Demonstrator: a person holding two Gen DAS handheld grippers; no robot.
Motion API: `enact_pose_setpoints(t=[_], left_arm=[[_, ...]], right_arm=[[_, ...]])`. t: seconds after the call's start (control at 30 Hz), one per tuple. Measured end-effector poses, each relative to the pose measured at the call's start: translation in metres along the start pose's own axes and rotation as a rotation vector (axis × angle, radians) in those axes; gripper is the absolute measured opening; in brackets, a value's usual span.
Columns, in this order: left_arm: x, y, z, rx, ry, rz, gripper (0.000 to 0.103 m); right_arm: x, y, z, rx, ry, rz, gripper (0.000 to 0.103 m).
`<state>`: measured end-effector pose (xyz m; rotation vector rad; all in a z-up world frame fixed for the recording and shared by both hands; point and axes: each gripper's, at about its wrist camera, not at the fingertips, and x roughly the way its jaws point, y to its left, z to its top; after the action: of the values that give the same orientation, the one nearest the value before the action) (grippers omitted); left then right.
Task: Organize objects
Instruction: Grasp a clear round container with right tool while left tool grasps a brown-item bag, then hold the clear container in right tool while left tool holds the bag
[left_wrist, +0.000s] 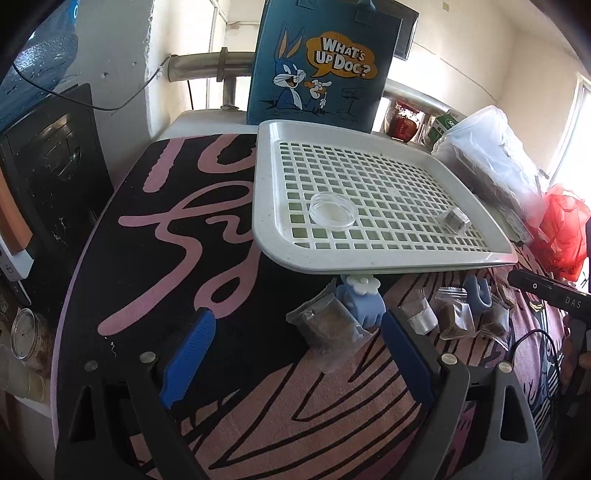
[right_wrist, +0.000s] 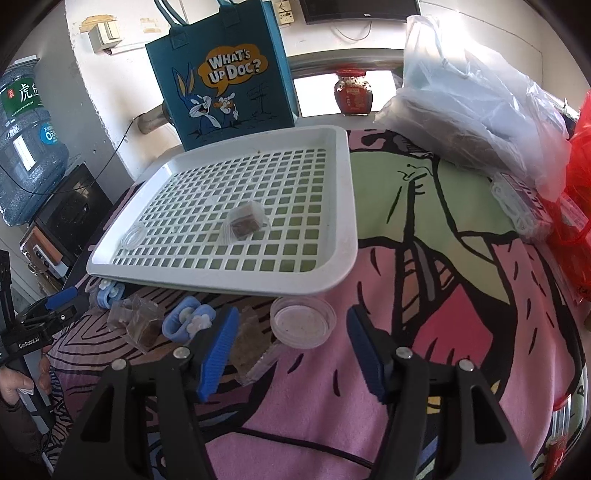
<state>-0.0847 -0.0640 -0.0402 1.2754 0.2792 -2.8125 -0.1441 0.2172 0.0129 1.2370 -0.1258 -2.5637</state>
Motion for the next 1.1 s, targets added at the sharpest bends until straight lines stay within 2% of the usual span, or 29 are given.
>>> enact_pose_setpoints(t=[0.07, 0.13, 0.2, 0.23, 0.3, 0.4, 0.43, 0.53, 0.7, 0.83, 0.93, 1.1], left_arm=[[0.007, -0.002, 0.0, 0.011, 0.032, -0.01, 0.085], [0.007, -0.003, 0.002, 0.007, 0.029, -0.02, 0.079], [0.007, -0.003, 0.002, 0.006, 0.028, -0.033, 0.072], [0.007, -0.004, 0.001, 0.01, 0.026, -0.049, 0.062], [0.005, -0.009, -0.002, 0.032, 0.035, -0.082, 0.044], [0.001, -0.018, -0.007, 0.075, 0.034, -0.057, 0.037], [-0.002, -0.018, -0.007, 0.073, 0.026, -0.057, 0.028], [-0.01, -0.02, -0.013, 0.078, 0.025, -0.073, 0.028], [-0.031, -0.029, -0.018, 0.115, -0.022, -0.07, 0.028], [-0.044, -0.048, -0.01, 0.162, -0.084, -0.085, 0.028], [-0.048, -0.066, -0.004, 0.221, -0.166, -0.089, 0.028], [-0.042, -0.085, -0.001, 0.301, -0.253, -0.082, 0.028]], right_arm=[[0.008, -0.005, -0.001, 0.031, 0.029, -0.013, 0.06], [0.015, -0.008, -0.001, 0.051, 0.049, -0.001, 0.061], [0.016, -0.008, 0.0, 0.04, 0.031, -0.026, 0.06], [0.017, -0.007, 0.001, 0.04, 0.026, -0.036, 0.058], [0.017, -0.006, 0.0, 0.036, 0.019, -0.034, 0.042], [0.015, 0.001, -0.004, -0.002, 0.017, -0.036, 0.039], [0.014, 0.003, -0.006, -0.009, 0.014, -0.034, 0.039], [0.007, 0.006, -0.012, -0.002, 0.003, -0.001, 0.039], [-0.014, 0.024, -0.016, -0.043, -0.056, 0.045, 0.039], [-0.03, 0.048, -0.017, -0.11, -0.124, 0.08, 0.039], [-0.038, 0.066, -0.017, -0.16, -0.183, 0.109, 0.039], [-0.038, 0.092, -0.018, -0.236, -0.238, 0.098, 0.039]])
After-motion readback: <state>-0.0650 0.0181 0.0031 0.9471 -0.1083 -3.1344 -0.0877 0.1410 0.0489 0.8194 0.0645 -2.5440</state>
